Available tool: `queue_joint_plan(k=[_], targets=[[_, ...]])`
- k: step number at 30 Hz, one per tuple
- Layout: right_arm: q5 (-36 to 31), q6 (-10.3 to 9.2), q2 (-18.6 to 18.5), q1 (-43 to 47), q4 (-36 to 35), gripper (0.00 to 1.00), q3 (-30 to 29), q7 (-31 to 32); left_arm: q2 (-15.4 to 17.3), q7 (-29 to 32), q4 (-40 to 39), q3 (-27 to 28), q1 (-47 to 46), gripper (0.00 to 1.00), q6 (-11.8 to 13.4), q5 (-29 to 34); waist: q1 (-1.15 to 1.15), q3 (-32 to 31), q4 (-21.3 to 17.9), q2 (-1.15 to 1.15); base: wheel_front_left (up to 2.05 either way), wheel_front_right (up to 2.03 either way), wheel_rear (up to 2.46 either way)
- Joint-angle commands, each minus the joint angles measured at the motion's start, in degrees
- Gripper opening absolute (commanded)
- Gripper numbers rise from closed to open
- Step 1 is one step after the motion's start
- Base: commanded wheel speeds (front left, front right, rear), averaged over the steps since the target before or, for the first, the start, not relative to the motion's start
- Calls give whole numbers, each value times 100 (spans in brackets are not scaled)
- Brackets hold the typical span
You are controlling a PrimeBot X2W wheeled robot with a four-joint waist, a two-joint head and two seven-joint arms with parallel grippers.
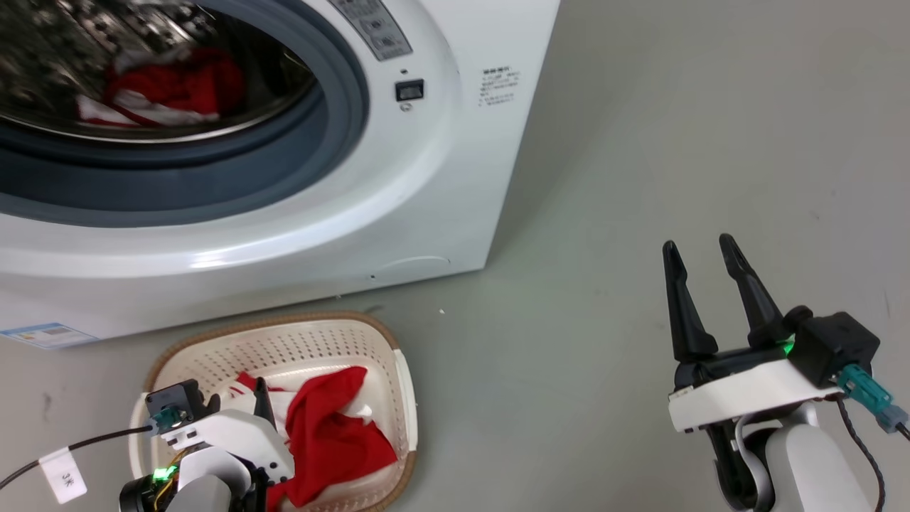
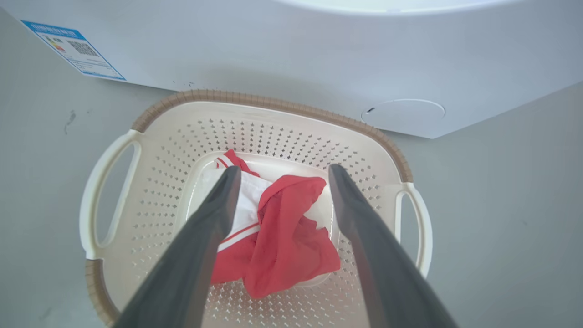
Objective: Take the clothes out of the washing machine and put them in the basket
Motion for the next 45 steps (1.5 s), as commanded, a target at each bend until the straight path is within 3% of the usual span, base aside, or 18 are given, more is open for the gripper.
queue_joint_plan(k=[1, 13, 23, 36, 45], targets=[[-20, -4, -1, 82, -28, 100, -20, 14, -14, -25, -135, 37, 132, 100, 30, 31, 0, -252, 172, 0, 0, 0, 0], [-73, -4, -1, 487, -282, 100, -138, 246, 35, -21, -2283, 65, 385, 100, 17, 754, 0, -683, 381, 0, 0, 0, 0], [105, -4, -1, 442, -334, 100, -31, 199, 503, -4, -2509, -66, -629, 100, 30, 1156, 0, -473, 19, 0, 0, 0, 0], [620, -4, 2, -57, -4, 100, 285, -74, 1791, 1007, -2073, -368, -2424, 100, -135, 1718, 0, 677, -822, 0, 0, 0, 0], [1084, -4, 2, -520, 122, 100, 588, -110, 2692, 2152, -1809, -649, -3485, 100, -375, 2109, 0, 1423, -1324, 0, 0, 0, 0]])
